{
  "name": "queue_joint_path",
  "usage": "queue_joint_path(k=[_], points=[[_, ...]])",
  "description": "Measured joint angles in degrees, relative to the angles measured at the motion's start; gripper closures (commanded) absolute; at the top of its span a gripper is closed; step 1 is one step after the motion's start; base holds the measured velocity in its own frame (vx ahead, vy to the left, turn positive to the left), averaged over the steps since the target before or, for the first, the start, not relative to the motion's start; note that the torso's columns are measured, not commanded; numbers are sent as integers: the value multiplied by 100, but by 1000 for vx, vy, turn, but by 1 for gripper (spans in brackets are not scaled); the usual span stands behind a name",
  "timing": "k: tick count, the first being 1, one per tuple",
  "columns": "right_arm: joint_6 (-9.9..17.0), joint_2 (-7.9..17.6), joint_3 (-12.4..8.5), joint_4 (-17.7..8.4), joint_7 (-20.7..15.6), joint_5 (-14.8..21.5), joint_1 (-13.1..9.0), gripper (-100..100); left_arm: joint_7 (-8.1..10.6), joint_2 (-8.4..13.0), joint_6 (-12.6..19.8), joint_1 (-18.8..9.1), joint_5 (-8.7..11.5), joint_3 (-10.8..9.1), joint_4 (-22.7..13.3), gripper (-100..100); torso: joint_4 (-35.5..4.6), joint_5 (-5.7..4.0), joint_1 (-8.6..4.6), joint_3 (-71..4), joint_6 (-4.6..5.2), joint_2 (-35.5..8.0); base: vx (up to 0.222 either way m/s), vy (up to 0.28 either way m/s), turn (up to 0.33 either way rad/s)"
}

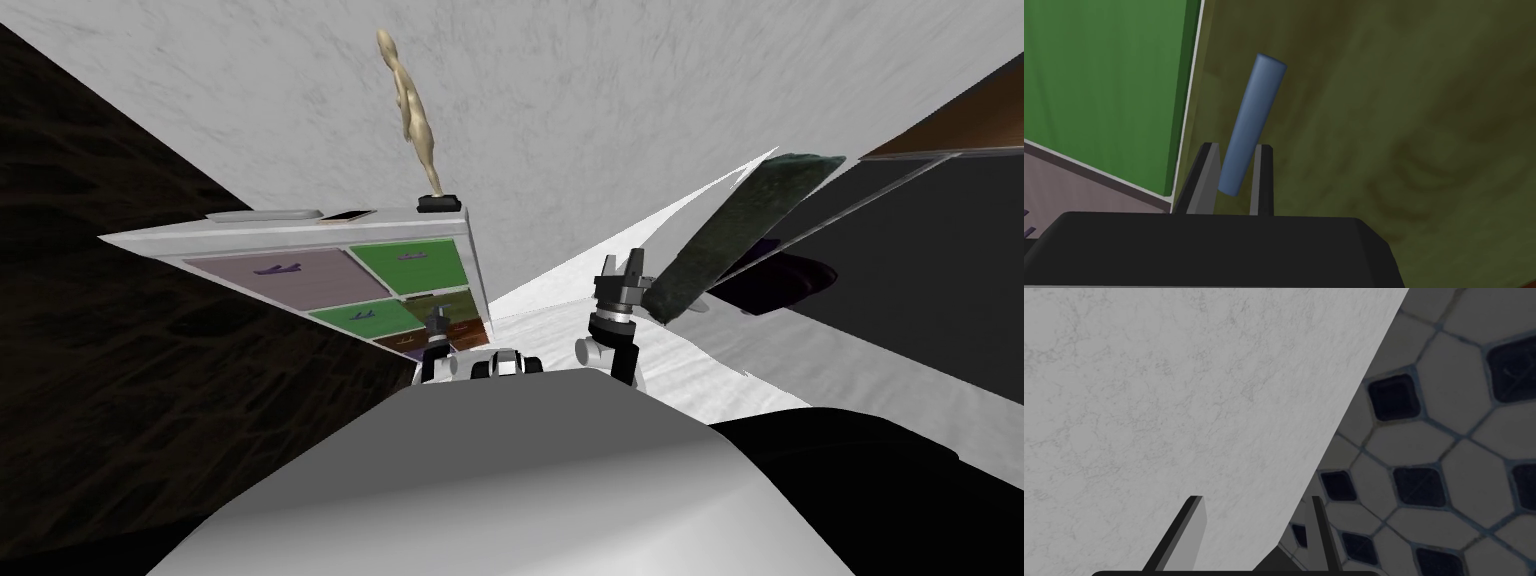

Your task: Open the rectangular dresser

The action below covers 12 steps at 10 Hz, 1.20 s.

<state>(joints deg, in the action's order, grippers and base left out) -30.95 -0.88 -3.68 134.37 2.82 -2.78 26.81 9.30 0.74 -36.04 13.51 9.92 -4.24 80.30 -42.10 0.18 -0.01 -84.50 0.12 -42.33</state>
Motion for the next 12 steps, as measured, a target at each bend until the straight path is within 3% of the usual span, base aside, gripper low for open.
queue_joint_path(k=[6, 7, 12], points=[[0, 0, 0, 0, 0, 0, 0, 0, 8, 9, 119, 76, -13, 53, 117, 100, -1, -2, 4, -6, -2, 10, -156, -35, 15], [0, 0, 0, 0, 0, 0, 0, 0, 12, 11, 130, 104, -16, 69, 135, -100, 2, 0, 4, -10, 0, 18, -104, -30, 46], [-1, 1, -1, 1, 0, 0, 3, 0, -34, 61, 850, -68, 28, -14, 696, -100, -20, -19, 0, -4, -12, 1, -16, -13, 31]])
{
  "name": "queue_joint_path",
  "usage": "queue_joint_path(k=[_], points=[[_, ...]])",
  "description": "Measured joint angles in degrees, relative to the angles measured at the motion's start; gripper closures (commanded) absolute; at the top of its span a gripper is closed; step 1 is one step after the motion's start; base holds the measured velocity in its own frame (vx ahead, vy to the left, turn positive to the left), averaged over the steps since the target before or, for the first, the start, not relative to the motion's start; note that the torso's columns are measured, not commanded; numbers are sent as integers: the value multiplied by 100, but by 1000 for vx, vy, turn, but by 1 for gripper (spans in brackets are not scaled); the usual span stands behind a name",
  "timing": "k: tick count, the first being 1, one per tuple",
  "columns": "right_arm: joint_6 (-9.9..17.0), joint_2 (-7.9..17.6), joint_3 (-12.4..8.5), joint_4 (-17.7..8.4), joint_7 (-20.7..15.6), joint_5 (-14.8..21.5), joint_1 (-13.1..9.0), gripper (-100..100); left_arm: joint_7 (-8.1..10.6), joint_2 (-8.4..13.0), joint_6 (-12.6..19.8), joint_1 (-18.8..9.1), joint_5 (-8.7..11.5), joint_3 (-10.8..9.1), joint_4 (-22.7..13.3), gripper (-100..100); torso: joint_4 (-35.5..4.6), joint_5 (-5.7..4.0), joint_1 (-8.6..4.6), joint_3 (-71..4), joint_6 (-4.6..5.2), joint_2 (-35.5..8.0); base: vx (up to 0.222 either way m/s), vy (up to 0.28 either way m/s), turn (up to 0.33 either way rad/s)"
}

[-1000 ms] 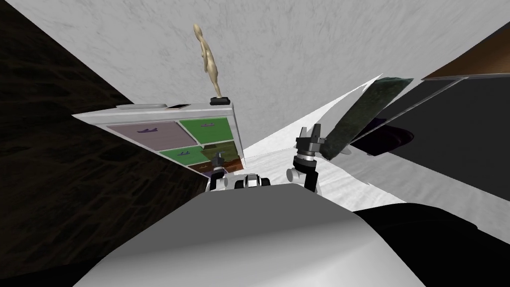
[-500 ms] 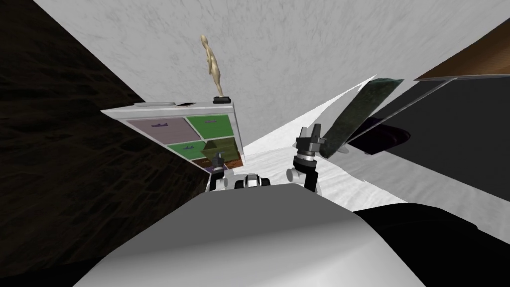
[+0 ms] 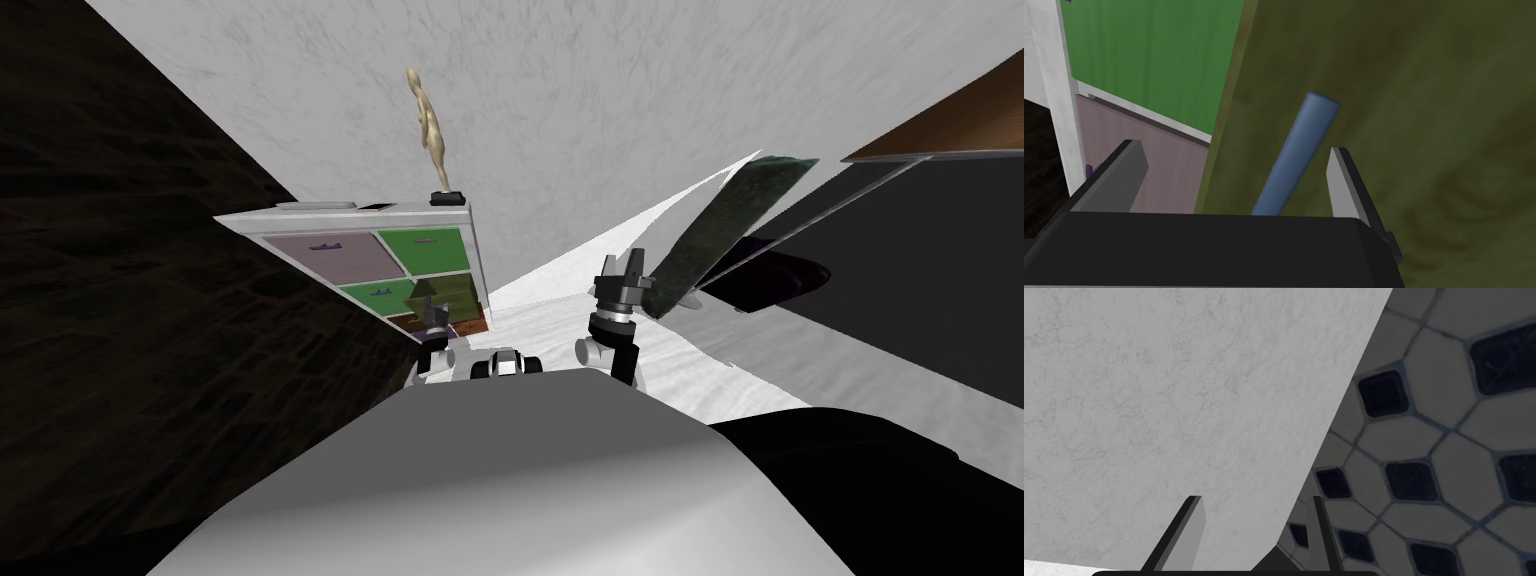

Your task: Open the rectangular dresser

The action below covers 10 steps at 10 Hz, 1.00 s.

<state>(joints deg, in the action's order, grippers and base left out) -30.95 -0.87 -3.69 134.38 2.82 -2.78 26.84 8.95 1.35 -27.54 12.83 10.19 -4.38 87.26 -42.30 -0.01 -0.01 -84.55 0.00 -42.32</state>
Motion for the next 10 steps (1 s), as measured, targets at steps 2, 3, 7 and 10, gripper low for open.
queue_joint_path(k=[2, 3, 7, 10], points=[[0, 0, 0, 0, 0, 0, -1, 0, -29, 4, 296, -88, 14, -36, 212, -100, -2, 1, -1, 6, 0, -9, -39, -17, 29], [0, 0, 0, 0, 0, 0, -1, 0, -39, 16, 417, -156, 23, -60, 244, -100, -7, -4, -2, 4, -1, -8, -39, -13, 24], [0, 0, 0, 0, 0, 0, 0, 0, -52, 20, 600, -164, 30, -69, 319, 0, -6, -4, -3, 1, -1, -4, -3, -1, 1], [0, 0, 0, 0, 0, 0, 0, 0, -53, 20, 606, -160, 30, -69, 313, 0, -1, -1, -1, -1, -1, 0, 0, 0, 0]])
